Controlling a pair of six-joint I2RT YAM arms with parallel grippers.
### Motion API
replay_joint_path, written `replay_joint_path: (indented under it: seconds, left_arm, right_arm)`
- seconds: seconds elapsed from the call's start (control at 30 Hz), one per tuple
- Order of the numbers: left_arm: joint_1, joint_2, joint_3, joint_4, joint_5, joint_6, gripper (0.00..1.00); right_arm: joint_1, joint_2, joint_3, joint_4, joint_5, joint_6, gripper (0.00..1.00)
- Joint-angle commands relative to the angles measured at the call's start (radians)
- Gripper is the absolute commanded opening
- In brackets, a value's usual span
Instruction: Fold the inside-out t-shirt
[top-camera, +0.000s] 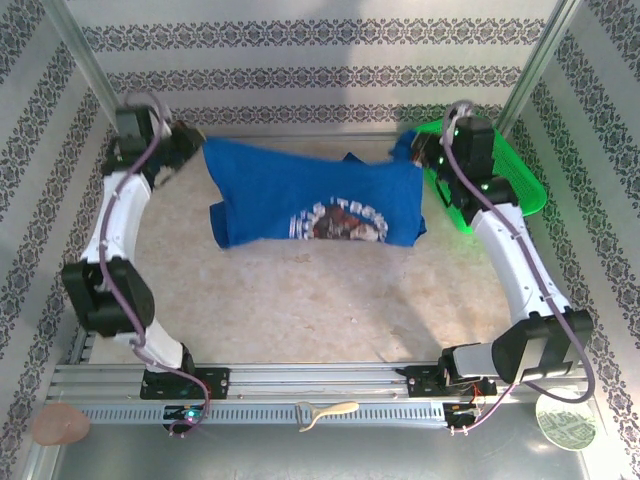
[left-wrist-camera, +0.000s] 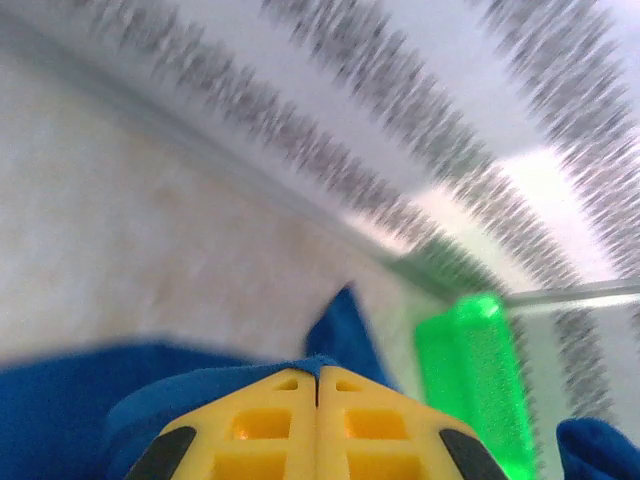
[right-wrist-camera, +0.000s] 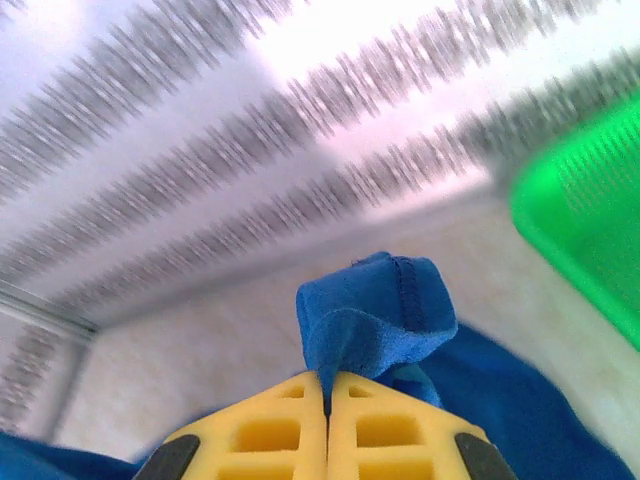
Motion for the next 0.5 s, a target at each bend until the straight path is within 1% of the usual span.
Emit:
replay_joint_path:
  seconds: [0.0,0.1,0.17,0.2,0.23,0.3,0.33,0.4,0.43,0.47]
  left_arm:
    - [0.042,0.063,0.270,0.037,0.088,-0.116,0.00]
    - [0.047,0.097,0.469,-0.036,0.084,-0.114,0.00]
    - [0.052,0.068,0.470,-0.029,0.086,-0.119,0.00]
    - [0.054,0.043,0.429,-0.007,0.092,-0.129,0.00]
    - [0.054,0.014,0.380,0.015,0.100,-0.132,0.00]
    - [0.054,-0.062,0.227,0.086,0.141,-0.167,0.00]
    - [0.053,-0.096,0.131,0.124,0.161,-0.177,0.00]
    - [0.048,-0.202,-0.114,0.209,0.175,-0.196,0.00]
    - [0.047,-0.247,-0.220,0.242,0.187,-0.195,0.00]
    - [0.045,-0.294,-0.332,0.245,0.192,-0.176,0.00]
  right_arm:
    - [-0.014,0.018,0.130,0.089,-0.068,-0.010,0.00]
    - [-0.014,-0.017,0.164,0.134,-0.079,-0.005,0.00]
    - [-0.012,-0.066,0.133,0.158,-0.077,-0.008,0.00]
    - [-0.011,-0.101,0.097,0.172,-0.071,-0.010,0.00]
    - [-0.008,-0.133,0.058,0.178,-0.063,-0.009,0.00]
    - [0.006,-0.221,-0.061,0.187,-0.035,-0.013,0.00]
    - [0.015,-0.267,-0.135,0.189,-0.016,-0.014,0.00]
    - [0.047,-0.376,-0.323,0.199,0.023,-0.009,0.00]
    - [0.068,-0.417,-0.394,0.194,0.045,-0.007,0.00]
    - [0.099,-0.472,-0.506,0.193,0.085,0.007,0.00]
